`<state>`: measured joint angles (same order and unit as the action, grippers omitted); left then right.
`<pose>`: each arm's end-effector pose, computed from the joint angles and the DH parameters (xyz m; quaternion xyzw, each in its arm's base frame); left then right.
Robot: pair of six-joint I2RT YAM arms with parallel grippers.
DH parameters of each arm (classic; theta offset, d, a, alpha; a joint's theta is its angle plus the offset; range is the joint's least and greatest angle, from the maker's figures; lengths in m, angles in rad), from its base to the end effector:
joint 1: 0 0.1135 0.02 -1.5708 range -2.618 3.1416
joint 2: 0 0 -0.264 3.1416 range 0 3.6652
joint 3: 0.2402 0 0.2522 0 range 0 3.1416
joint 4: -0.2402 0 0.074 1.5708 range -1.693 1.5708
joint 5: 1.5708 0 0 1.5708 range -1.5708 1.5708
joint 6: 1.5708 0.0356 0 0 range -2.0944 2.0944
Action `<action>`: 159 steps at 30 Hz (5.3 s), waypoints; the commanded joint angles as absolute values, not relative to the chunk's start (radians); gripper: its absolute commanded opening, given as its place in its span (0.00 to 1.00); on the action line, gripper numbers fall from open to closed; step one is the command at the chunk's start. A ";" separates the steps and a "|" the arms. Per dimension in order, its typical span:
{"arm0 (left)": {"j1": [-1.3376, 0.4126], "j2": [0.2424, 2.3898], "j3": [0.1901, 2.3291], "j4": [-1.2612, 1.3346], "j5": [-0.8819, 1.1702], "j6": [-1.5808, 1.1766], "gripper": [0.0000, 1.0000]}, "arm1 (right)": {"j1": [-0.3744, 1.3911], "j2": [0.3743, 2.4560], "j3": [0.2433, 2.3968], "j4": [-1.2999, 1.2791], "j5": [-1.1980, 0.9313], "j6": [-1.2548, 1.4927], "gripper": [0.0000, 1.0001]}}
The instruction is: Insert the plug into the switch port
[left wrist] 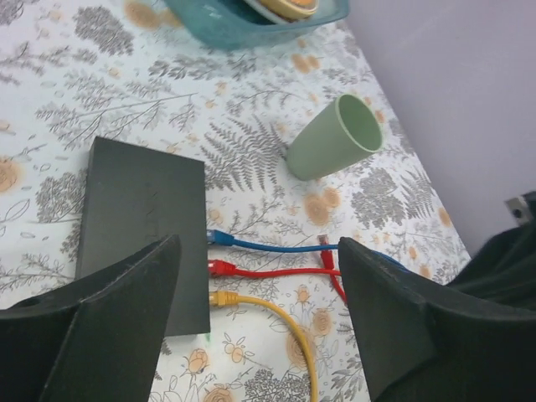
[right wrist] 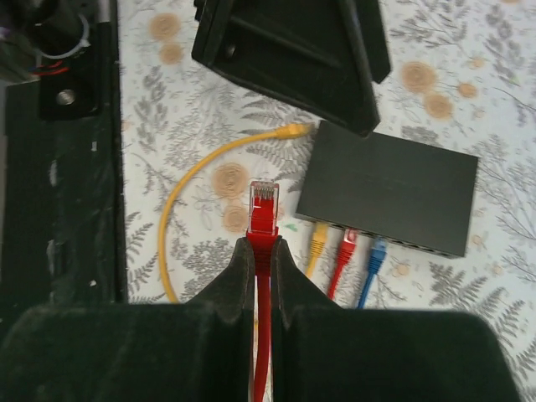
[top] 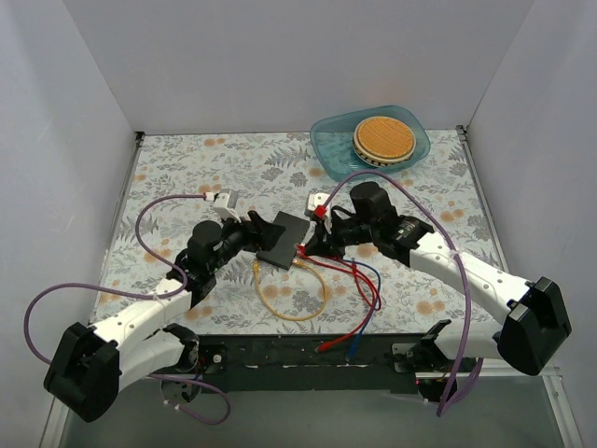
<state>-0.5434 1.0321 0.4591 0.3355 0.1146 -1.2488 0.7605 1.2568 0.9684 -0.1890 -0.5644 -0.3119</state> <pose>0.1941 -0.1220 0.2320 -0.2378 0.7485 -0.5102 0.3505 0.1918 0.2087 0.3046 -0.5436 0.6314 0.3430 0.4339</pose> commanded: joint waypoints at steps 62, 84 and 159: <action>-0.560 1.097 0.577 0.478 0.536 -1.284 0.00 | 0.701 1.313 1.071 -0.163 -0.571 -0.164 0.60; -0.558 1.092 0.658 0.333 0.446 -1.333 0.00 | 1.025 1.232 0.968 -0.026 0.175 -0.293 0.56; -0.572 0.907 0.491 0.681 0.877 -1.216 0.38 | 0.686 1.391 1.175 -0.380 -1.158 -0.391 0.01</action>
